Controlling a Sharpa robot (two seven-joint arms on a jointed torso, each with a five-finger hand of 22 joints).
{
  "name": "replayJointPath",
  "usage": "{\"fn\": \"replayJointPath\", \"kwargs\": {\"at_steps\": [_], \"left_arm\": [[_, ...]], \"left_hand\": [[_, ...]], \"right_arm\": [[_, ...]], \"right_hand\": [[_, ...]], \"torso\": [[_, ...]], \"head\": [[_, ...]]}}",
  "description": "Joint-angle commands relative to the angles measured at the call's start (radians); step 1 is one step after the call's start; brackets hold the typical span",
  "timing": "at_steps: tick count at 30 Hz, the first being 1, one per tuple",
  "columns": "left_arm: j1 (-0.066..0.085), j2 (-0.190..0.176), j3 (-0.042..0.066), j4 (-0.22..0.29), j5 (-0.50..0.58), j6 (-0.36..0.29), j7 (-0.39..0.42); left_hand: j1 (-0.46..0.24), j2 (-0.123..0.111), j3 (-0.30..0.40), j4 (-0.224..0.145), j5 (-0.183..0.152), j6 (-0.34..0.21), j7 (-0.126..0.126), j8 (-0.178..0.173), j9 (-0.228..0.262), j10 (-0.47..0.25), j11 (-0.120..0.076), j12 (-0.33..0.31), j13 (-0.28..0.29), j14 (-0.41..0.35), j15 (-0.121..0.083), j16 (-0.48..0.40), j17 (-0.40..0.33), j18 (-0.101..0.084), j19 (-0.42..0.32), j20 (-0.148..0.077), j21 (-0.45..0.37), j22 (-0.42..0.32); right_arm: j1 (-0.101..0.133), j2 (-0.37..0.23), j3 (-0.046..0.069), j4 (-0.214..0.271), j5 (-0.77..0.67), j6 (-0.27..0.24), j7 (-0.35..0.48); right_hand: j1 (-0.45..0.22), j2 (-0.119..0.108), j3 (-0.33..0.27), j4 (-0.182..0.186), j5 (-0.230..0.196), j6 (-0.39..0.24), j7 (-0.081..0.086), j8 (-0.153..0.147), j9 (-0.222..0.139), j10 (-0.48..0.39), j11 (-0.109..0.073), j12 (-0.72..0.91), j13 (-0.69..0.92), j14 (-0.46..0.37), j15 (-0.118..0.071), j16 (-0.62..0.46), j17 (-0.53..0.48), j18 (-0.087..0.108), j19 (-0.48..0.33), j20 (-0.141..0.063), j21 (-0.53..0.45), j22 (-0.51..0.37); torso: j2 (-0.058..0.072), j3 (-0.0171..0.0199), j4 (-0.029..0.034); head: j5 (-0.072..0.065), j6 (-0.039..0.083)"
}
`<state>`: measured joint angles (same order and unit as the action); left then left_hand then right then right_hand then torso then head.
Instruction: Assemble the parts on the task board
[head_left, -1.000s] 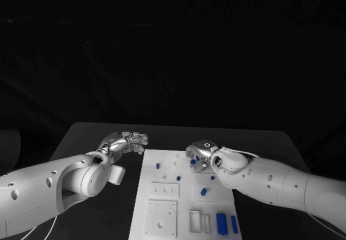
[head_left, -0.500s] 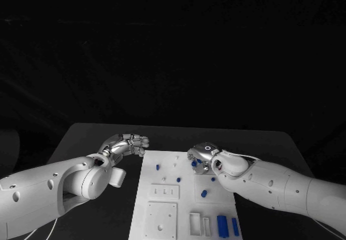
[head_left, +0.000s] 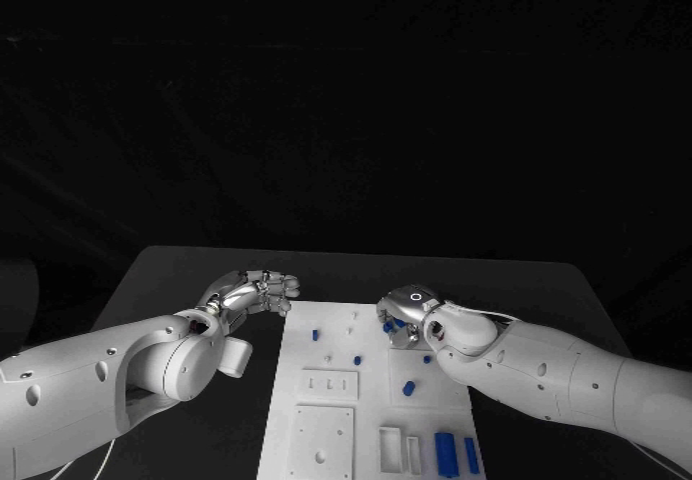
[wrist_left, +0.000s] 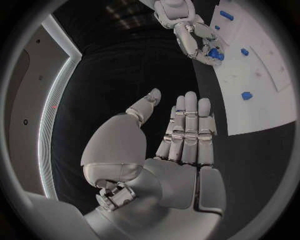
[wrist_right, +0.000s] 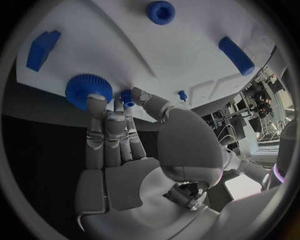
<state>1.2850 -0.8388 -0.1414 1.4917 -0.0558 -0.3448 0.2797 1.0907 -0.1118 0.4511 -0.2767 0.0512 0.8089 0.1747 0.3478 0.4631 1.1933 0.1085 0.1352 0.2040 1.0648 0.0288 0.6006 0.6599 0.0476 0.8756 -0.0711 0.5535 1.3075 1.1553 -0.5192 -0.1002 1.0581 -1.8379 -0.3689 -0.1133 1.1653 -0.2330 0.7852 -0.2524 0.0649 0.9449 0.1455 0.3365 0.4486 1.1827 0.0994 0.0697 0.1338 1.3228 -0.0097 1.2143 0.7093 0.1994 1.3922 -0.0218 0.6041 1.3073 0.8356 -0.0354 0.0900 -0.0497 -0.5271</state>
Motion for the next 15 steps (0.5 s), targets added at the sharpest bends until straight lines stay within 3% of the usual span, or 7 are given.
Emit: {"fn": "replayJointPath", "kwargs": {"at_steps": [1,9,15], "left_arm": [[0.002,0.0,0.001,0.005,-0.005,0.018,0.003],[0.002,0.0,0.001,0.004,-0.005,0.02,0.002],[0.003,0.0,0.001,0.004,-0.005,0.021,0.001]], "left_hand": [[-0.014,0.0,-0.001,0.002,0.002,-0.005,0.005,-0.004,0.0,-0.003,0.002,-0.006,0.002,-0.01,0.001,0.007,0.001,0.014,-0.008,0.001,0.003,0.02],[-0.015,0.0,-0.001,0.003,0.002,-0.005,0.005,-0.004,0.0,-0.003,0.002,-0.007,0.002,-0.01,0.001,0.007,0.001,0.014,-0.008,0.001,0.004,0.02],[-0.015,0.0,-0.001,0.003,0.002,-0.005,0.005,-0.005,0.0,-0.003,0.002,-0.007,0.003,-0.01,0.001,0.007,0.001,0.015,-0.009,0.001,0.004,0.02]], "right_arm": [[-0.004,-0.002,-0.002,-0.002,-0.028,0.017,-0.013],[-0.004,-0.002,-0.002,0.009,-0.031,0.014,-0.009],[-0.004,-0.002,-0.002,0.011,-0.041,-0.014,-0.019]], "right_hand": [[0.002,0.006,0.011,0.001,-0.006,-0.006,-0.002,0.005,0.0,0.008,-0.001,0.005,-0.002,-0.006,-0.005,0.008,-0.003,0.062,0.003,-0.002,0.004,0.016],[-0.004,0.007,0.024,0.008,-0.012,0.022,-0.008,0.015,0.003,0.043,-0.012,0.018,0.007,-0.008,-0.016,0.017,-0.014,0.062,0.004,-0.005,0.011,0.018],[-0.004,0.025,0.045,0.019,-0.015,0.073,-0.03,0.04,0.018,0.103,-0.036,0.044,0.033,-0.011,-0.04,0.023,-0.024,0.062,0.01,-0.011,0.03,0.022]], "torso": [[0.003,0.0003,-0.0015],[0.005,0.0001,-0.0027],[0.007,0.0004,-0.0034]], "head": [[0.002,-0.001],[0.003,-0.001],[0.002,0.002]]}}
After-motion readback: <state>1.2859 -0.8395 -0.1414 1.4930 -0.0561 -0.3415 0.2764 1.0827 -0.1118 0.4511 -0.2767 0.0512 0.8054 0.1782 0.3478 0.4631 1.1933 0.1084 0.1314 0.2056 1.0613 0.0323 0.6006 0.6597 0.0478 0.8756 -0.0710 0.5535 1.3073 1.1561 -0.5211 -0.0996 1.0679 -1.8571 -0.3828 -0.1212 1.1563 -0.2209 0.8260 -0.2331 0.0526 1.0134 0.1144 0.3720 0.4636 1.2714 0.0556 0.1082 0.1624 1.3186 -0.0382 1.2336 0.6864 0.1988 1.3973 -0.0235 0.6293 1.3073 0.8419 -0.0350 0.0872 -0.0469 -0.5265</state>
